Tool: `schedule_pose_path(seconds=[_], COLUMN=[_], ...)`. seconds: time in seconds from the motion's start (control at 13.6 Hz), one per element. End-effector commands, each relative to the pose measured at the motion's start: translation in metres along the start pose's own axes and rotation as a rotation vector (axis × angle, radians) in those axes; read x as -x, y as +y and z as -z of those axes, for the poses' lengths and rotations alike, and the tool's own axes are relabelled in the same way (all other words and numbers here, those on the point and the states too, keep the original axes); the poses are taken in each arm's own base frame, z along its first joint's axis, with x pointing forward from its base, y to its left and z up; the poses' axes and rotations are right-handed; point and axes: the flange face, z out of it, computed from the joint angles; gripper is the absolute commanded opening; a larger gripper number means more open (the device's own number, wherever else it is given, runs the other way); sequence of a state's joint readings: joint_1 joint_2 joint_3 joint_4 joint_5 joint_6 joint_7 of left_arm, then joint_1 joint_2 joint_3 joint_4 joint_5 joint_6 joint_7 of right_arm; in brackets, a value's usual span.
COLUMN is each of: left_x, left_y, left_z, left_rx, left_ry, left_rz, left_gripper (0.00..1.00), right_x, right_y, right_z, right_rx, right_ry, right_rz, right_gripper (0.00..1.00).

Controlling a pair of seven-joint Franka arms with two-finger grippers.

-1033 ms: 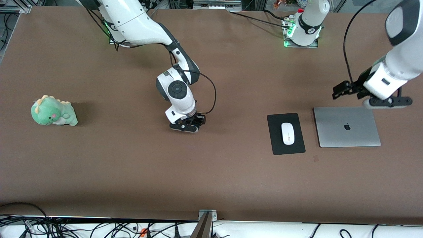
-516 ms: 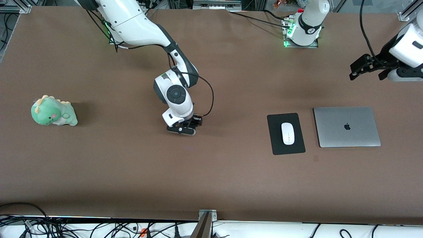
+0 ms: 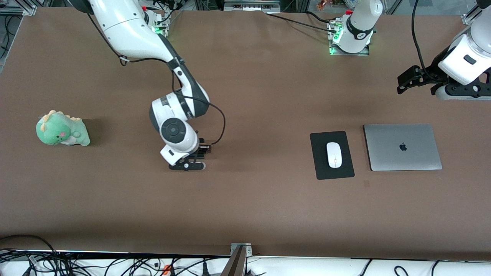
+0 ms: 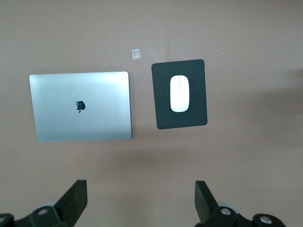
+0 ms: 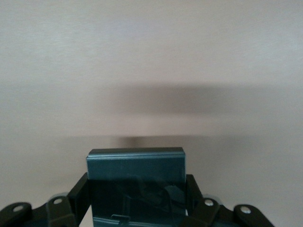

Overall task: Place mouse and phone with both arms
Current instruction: 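Carry the black phone toward the plush with the right gripper while the left gripper withdraws, then lower the phone beside the green plush and open the right gripper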

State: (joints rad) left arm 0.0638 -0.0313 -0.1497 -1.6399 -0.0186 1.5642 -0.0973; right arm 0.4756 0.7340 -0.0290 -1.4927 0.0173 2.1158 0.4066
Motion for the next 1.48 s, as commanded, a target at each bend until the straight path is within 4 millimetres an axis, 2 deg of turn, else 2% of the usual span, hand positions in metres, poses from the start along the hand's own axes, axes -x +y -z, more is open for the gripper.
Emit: schedule_pose_path(seconds=[0.0,0.3,0.52,0.74,0.96,1.11,1.33,1.4], left_x=[-0.002,-0.001,0.000,0.000,0.001,0.000,-0.001,-0.001], left_y=[0.002,0.012,0.015,0.016,0.020,0.017,0.013,0.014], left_z=[0.009,0.016,0.015,0.016,0.016,0.015,0.015,0.015], left_rx=[-0.019,-0.020,-0.029,-0.030,-0.029,-0.029,-0.028,-0.028], left_ry=[0.011,0.025,0.025,0.025,0.025,0.023,0.025,0.025], left_rz=[-0.005,-0.022,-0.031,-0.033,-0.039,-0.033,-0.025,-0.027], left_gripper=[1.00,1.00,1.00,1.00,1.00,1.00,1.00,1.00], right_x=[0.006,0.020,0.057,0.090,0.109,0.111,0.106,0.106], right_y=[0.050,0.141,0.201,0.237,0.289,0.315,0.326,0.334], right_z=[0.017,0.022,0.005,-0.021,-0.045,-0.052,-0.065,-0.069], right_rx=[-0.009,-0.025,-0.032,-0.027,-0.008,-0.006,0.005,0.007], right_ry=[-0.039,-0.034,0.006,0.071,0.099,0.100,0.146,0.156], right_rz=[0.064,0.078,0.058,0.025,0.056,0.046,0.031,0.015], right_gripper=[0.27,0.27,0.27,0.27,0.28,0.28,0.28,0.28])
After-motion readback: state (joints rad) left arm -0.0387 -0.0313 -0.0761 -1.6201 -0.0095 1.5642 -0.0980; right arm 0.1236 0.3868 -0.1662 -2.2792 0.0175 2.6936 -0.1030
